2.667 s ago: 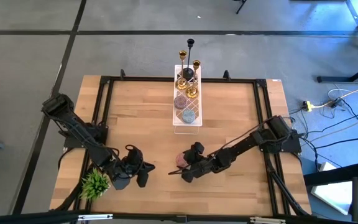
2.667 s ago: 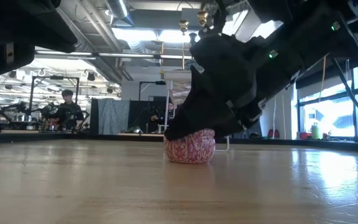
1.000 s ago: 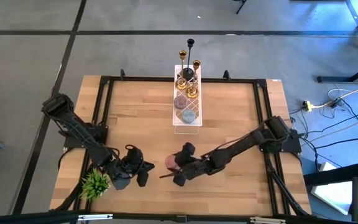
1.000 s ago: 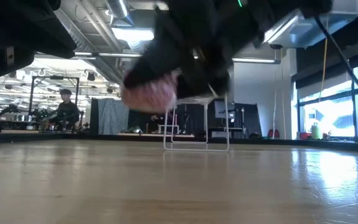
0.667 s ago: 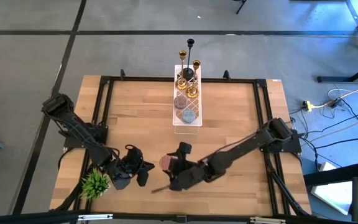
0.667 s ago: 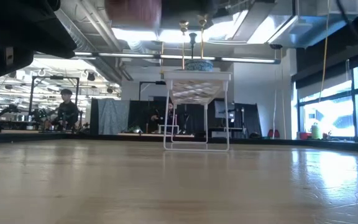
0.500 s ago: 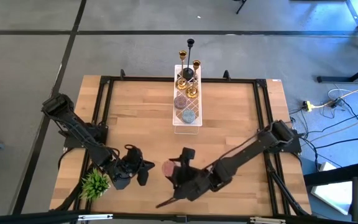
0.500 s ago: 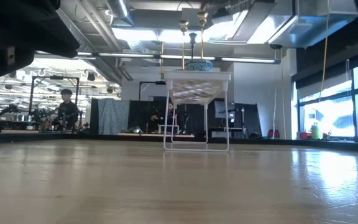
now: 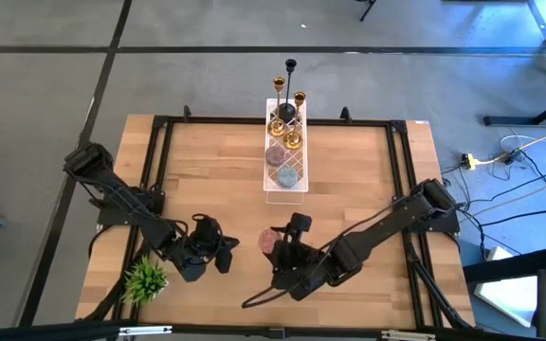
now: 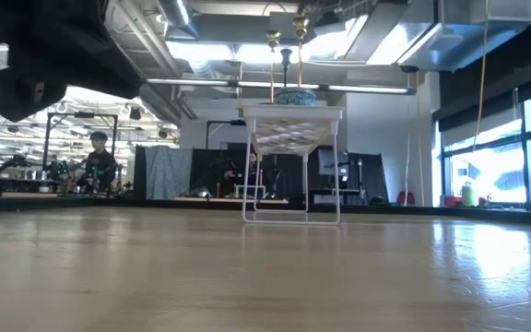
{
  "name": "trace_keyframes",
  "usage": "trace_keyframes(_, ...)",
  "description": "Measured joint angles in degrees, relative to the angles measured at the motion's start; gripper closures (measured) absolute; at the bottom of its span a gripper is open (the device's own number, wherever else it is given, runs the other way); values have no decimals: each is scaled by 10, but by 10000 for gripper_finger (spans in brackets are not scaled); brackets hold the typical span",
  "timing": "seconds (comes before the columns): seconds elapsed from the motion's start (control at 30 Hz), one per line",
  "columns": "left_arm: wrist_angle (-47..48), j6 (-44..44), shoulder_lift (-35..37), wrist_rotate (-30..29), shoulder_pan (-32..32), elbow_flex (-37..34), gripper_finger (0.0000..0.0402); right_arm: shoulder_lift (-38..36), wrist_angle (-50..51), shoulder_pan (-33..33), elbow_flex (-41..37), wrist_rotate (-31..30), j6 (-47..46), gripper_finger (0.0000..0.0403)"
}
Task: Pick & Place candle stick holders
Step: Put the pink scented candle on the shelf
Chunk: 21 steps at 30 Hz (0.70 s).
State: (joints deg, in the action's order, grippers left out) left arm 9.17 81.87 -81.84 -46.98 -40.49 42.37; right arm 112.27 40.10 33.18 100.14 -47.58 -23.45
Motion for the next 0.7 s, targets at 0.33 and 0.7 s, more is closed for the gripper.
trace_keyframes(0.33,-2,-6,0,6,38,0,368,-43,52,0,-22,-5,-15,107)
trace_keyframes(0.7,-31,-58,5,52,134,0,368,-195,-96,-21,-252,-2,4,107)
